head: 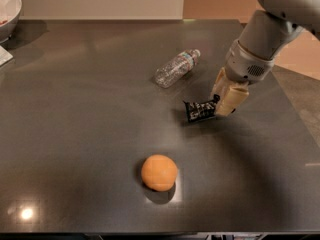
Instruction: Move rxbar chocolate near orange
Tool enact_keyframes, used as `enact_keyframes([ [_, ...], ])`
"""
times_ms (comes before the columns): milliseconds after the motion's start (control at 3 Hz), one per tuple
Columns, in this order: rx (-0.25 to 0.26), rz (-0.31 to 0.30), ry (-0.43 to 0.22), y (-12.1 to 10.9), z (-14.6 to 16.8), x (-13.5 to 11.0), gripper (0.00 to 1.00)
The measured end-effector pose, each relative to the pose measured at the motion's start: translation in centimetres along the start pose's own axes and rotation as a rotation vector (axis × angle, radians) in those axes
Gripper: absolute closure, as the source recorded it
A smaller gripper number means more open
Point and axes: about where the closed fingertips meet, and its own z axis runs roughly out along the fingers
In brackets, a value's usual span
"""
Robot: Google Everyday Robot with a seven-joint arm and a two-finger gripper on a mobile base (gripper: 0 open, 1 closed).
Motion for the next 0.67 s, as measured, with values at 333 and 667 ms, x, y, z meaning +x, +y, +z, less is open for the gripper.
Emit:
enact_keyframes([
  [333,-0.028,-0.057,0.009,2.5,0.3,-0.6,1.00],
  [667,-0.053,-0.118,0.021,4.7,0.9,-0.8,1.00],
])
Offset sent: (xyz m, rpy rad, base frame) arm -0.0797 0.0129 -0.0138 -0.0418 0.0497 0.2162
